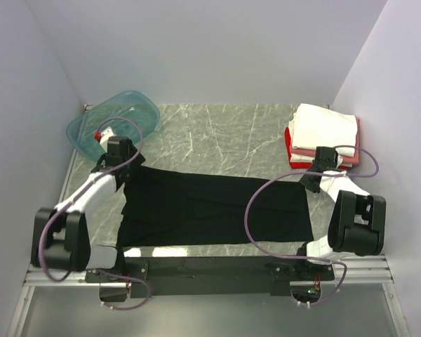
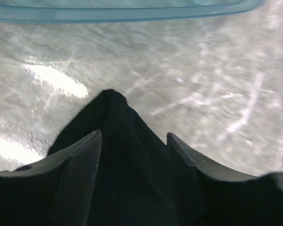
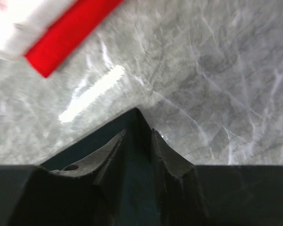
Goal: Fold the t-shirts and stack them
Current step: Fold the tshirt
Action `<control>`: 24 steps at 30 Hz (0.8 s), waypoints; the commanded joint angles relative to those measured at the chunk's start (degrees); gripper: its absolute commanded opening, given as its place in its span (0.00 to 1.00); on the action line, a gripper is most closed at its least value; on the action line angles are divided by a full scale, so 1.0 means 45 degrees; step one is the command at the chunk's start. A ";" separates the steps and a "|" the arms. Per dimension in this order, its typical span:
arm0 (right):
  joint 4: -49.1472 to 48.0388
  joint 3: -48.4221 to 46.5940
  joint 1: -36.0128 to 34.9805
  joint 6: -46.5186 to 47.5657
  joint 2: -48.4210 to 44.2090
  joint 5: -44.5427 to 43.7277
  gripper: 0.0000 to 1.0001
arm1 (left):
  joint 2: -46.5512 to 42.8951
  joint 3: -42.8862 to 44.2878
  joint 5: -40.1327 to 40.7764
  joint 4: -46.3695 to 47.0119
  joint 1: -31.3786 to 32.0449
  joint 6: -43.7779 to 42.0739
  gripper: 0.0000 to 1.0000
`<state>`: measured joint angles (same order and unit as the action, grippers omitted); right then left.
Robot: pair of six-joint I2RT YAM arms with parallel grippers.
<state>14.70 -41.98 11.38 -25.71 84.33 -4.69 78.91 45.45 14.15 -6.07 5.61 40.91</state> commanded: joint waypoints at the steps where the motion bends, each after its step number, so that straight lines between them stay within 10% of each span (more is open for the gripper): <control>1: -0.0141 -0.0008 -0.0262 0.0050 -0.1045 -0.0677 0.35 | -0.1498 -0.0877 0.0449 -0.0410 0.0491 0.0616 0.64; 11: 0.0249 0.0031 -0.1998 -0.0145 -0.2333 -0.2278 0.42 | -0.1835 -0.2893 -0.0391 0.0000 0.3381 0.1808 0.65; 24: -0.0160 0.0421 -0.6101 -0.1139 -0.1458 -0.0013 0.44 | 0.1504 -0.2309 -0.1524 0.1855 0.3539 0.1789 0.65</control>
<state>15.84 -41.04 -13.30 -28.29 76.27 -6.92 81.89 34.35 9.67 0.73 21.26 48.95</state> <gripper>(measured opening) 0.440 0.653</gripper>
